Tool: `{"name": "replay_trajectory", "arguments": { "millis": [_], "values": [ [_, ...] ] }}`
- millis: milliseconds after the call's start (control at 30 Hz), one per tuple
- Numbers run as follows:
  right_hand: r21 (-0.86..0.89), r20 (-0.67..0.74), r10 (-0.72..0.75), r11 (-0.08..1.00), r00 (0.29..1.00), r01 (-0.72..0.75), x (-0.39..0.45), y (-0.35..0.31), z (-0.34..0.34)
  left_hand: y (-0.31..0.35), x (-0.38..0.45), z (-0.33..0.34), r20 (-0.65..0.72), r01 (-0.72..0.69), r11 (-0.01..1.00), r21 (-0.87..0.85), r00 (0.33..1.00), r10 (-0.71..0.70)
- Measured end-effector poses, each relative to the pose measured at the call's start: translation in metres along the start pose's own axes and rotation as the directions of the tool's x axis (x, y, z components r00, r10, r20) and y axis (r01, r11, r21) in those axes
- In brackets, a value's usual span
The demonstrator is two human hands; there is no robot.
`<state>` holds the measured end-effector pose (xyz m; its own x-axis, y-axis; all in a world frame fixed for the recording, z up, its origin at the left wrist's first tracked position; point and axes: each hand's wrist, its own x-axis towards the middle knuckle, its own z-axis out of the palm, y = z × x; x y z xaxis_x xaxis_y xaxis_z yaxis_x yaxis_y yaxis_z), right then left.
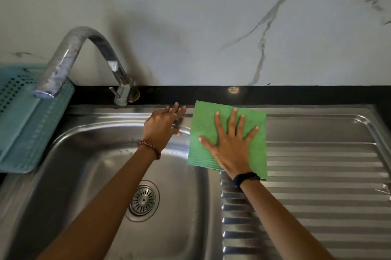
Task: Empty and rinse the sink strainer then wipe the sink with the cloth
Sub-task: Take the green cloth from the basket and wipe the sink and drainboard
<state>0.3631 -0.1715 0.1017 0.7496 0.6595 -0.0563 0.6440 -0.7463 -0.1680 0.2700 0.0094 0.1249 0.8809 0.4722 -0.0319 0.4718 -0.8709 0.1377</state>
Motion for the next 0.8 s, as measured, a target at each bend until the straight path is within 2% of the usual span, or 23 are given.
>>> {"name": "replay_trajectory", "arguments": {
  "millis": [200,300,367,500,633,700,800],
  "values": [
    [-0.020,-0.044,-0.245,0.969,0.968,0.244,0.005,-0.059,0.009,0.006,0.002,-0.007,0.048,0.104,0.995,0.004,0.993,-0.105],
    [-0.011,-0.013,-0.379,0.925,0.925,0.379,0.006,-0.051,0.002,0.012,0.002,-0.012,0.055,0.104,0.994,0.040,0.993,-0.107],
    [0.041,-0.005,-0.387,0.921,0.922,0.387,0.002,-0.035,-0.004,0.014,0.003,-0.013,0.054,0.108,0.993,0.045,0.992,-0.110],
    [0.148,-0.044,-0.137,0.979,0.990,0.142,-0.015,0.035,-0.019,0.016,0.004,-0.015,0.147,0.083,0.993,0.083,0.985,-0.095],
    [0.172,-0.116,0.166,0.974,0.979,-0.145,-0.027,0.134,-0.039,0.016,0.003,-0.012,0.126,0.066,0.992,0.108,0.989,-0.079],
    [0.188,-0.122,0.244,0.957,0.962,-0.219,-0.024,0.146,-0.042,0.016,0.003,-0.011,0.114,0.062,0.992,0.106,0.991,-0.074],
    [0.113,-0.100,0.267,0.960,0.958,-0.256,-0.017,0.120,-0.031,0.014,0.005,-0.009,0.128,0.066,0.992,0.105,0.989,-0.080]
  ]
}}
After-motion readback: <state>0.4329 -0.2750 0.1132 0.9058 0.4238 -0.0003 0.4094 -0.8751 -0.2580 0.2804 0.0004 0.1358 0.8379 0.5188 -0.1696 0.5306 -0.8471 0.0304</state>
